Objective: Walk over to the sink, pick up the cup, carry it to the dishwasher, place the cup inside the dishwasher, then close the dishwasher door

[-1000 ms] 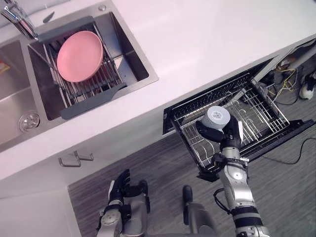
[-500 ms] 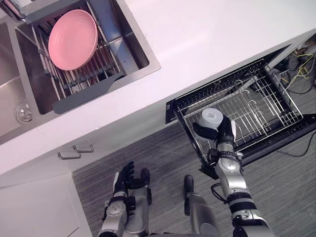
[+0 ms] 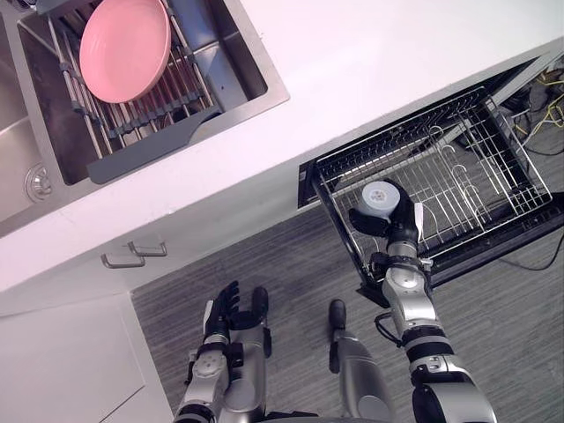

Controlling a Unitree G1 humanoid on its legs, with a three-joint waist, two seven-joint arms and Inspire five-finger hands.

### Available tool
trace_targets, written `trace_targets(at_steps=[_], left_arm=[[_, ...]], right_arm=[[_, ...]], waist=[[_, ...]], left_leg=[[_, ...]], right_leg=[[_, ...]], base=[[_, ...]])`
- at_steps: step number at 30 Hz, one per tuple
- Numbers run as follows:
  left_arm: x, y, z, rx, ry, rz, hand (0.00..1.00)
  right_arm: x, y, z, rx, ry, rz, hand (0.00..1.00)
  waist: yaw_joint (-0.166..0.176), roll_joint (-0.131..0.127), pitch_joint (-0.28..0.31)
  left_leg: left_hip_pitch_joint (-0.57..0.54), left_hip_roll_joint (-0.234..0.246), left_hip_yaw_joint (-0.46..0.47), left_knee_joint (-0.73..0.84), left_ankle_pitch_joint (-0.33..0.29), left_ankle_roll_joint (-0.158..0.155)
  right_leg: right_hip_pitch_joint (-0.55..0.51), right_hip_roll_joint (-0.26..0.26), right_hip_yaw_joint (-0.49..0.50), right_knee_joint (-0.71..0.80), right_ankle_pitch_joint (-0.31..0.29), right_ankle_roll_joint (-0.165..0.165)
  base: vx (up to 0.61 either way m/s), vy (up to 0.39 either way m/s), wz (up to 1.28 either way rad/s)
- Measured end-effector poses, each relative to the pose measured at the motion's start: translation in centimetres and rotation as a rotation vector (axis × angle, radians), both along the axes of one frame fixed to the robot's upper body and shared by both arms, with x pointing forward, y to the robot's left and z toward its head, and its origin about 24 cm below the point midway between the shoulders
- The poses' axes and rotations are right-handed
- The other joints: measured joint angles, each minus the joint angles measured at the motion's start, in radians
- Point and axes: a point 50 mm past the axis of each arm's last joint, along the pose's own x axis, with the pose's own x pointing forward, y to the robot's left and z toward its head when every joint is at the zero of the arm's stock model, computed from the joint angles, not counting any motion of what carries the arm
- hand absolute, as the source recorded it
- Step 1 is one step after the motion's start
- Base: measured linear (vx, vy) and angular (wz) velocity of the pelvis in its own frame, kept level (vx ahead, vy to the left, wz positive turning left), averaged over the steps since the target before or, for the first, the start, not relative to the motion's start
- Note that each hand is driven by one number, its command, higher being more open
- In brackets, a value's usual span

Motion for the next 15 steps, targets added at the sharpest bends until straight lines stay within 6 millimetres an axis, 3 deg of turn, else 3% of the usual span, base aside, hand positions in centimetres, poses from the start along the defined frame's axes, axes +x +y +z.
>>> trace_targets(at_steps=[15], left_arm=[[0.1, -0.8, 0.0, -0.021, 0.0, -0.004, 0.9]], right_arm=[[-3.3, -0.4, 0.6, 0.009, -0.087, -0.048, 0.9]], waist=[[-0.001, 0.0, 0.0]], left_leg=[[0.034, 0.005, -0.001, -0.005, 0.001, 0.0]], right_leg=[[0.033, 0.001, -0.007, -0.001, 0.0, 0.001]], base=[[0.0, 0.0, 0.0]])
